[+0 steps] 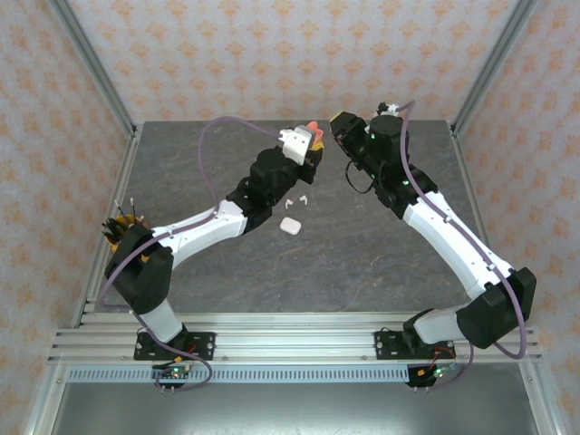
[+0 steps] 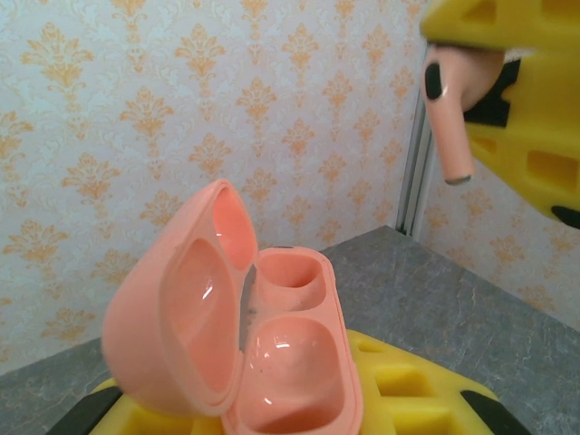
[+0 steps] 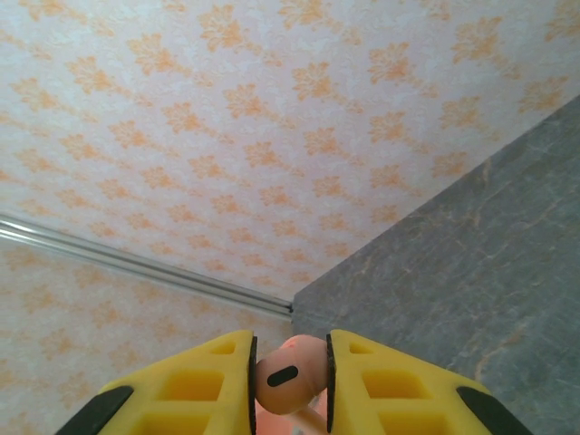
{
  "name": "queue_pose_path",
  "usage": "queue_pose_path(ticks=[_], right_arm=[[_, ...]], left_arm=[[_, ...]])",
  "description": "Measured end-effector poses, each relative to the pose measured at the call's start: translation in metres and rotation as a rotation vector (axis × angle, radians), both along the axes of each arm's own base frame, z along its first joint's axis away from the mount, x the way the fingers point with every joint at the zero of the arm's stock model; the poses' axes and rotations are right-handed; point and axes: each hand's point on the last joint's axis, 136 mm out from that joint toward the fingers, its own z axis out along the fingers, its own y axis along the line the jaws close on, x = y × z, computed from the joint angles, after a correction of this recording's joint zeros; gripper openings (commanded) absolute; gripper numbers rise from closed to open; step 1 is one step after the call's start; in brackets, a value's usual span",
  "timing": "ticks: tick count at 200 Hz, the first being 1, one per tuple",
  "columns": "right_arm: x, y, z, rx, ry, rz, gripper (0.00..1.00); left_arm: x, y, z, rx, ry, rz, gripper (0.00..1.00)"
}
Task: Insert the wireless bluetooth earbuds into the charging case
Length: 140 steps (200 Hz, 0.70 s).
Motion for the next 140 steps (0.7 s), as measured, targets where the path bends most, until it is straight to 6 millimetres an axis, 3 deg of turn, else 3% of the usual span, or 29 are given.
queue_pose_path(ticks=[51, 140], right_arm=[[-0.007, 0.018, 0.009, 0.024, -0.034, 0.041, 0.24], [-0.003, 0.036, -0.002, 0.039, -0.013, 0.078, 0.23]], left_arm=[[0.002, -0.002, 0.004, -0.005, -0.006, 0.000, 0.00], [0.003, -0.002, 0.014, -0.024, -0.019, 0.000, 0.00]])
